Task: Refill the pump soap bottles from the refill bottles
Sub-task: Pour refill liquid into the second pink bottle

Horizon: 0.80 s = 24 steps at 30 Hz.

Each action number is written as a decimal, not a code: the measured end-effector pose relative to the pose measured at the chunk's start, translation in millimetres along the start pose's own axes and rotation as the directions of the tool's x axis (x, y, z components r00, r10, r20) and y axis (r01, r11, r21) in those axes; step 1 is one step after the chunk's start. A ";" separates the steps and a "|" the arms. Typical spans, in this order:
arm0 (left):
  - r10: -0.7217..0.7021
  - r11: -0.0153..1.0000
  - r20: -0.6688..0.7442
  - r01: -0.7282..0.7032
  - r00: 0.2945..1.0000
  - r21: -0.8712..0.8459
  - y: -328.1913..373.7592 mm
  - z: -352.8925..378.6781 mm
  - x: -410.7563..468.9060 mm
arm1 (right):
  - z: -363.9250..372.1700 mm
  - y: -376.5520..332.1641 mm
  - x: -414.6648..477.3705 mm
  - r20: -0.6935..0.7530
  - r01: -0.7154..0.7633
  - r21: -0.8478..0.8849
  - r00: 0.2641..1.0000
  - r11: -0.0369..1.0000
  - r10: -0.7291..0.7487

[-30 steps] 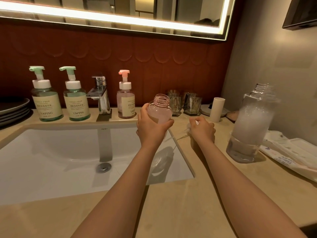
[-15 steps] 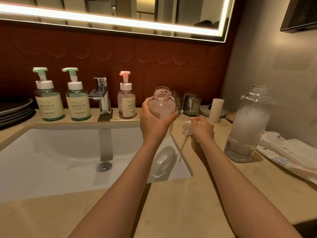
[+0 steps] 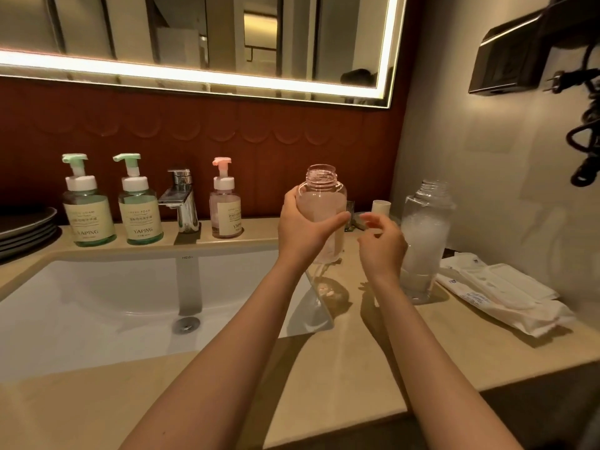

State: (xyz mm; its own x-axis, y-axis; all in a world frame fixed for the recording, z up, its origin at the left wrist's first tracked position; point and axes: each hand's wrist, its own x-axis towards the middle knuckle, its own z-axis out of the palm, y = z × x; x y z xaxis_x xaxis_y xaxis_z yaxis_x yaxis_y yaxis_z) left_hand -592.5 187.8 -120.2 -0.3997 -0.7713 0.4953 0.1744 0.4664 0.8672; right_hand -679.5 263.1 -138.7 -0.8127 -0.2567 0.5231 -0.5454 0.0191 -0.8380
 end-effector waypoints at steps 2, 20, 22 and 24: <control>-0.018 1.000 0.013 0.018 1.000 0.015 -1.2 5.4 -5.1 | -16.6 -0.8 -7.7 -0.215 0.152 -0.007 0.965 0.988 -0.150; -0.038 0.999 0.075 0.035 0.996 0.035 4.1 5.1 -3.4 | -45.1 7.1 18.7 -0.060 -0.044 -0.225 0.998 0.973 0.032; -0.016 0.994 0.067 0.009 0.998 0.109 2.7 -3.7 1.7 | -37.6 2.0 15.3 -0.038 0.027 -0.214 0.999 0.976 -0.036; -0.010 0.981 0.054 0.000 0.999 0.193 -1.9 -11.9 5.0 | -27.6 -4.5 14.2 -0.029 0.081 -0.208 0.996 0.975 -0.089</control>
State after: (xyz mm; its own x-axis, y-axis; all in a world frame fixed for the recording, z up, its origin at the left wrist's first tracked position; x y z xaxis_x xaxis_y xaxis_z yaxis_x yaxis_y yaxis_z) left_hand -584.1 177.8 -118.7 -0.4492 -0.7517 0.4828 -0.0025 0.5414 0.8407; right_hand -694.2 286.1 -123.2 -0.7666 -0.2293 0.5998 -0.6401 0.1987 -0.7422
